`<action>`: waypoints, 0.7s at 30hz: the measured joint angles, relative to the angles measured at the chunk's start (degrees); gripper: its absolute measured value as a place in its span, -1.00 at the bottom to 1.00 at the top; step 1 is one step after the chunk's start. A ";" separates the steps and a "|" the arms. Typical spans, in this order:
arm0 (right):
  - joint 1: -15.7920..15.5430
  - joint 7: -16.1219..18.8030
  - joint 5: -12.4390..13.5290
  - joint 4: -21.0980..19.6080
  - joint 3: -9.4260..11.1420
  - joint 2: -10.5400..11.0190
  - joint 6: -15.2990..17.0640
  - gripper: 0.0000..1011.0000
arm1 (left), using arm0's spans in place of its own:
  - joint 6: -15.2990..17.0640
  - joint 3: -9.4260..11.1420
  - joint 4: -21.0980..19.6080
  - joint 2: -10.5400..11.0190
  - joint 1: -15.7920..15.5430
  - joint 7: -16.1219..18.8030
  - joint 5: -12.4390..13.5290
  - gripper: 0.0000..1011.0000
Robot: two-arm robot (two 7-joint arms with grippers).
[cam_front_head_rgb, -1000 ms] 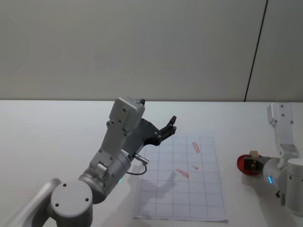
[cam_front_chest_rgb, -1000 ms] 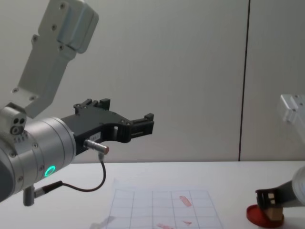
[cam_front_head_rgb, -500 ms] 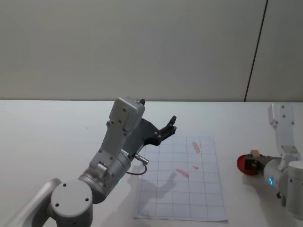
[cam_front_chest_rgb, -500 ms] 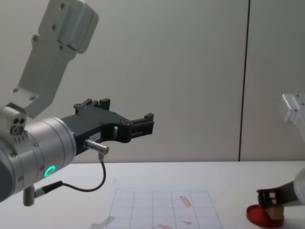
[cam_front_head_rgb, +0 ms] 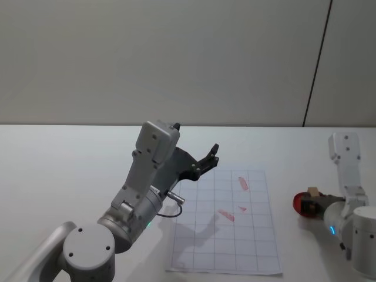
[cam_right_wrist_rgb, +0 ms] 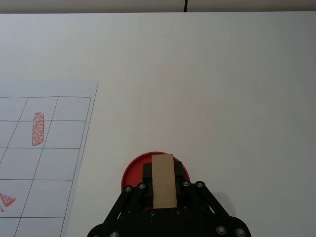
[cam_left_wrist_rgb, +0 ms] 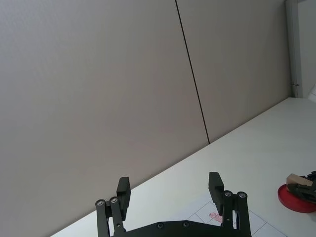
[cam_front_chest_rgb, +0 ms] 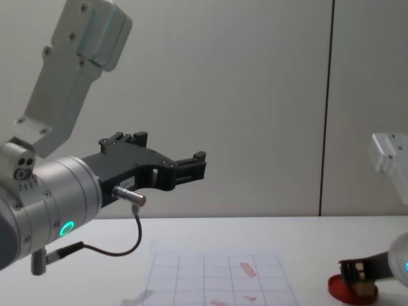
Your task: Use the one hand to pick up the stamp and affix it onto the A4 paper.
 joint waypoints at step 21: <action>1.39 -1.24 0.99 1.55 0.75 -1.14 2.89 -0.56 | 0.00 0.00 0.00 0.00 0.00 0.00 0.00 0.98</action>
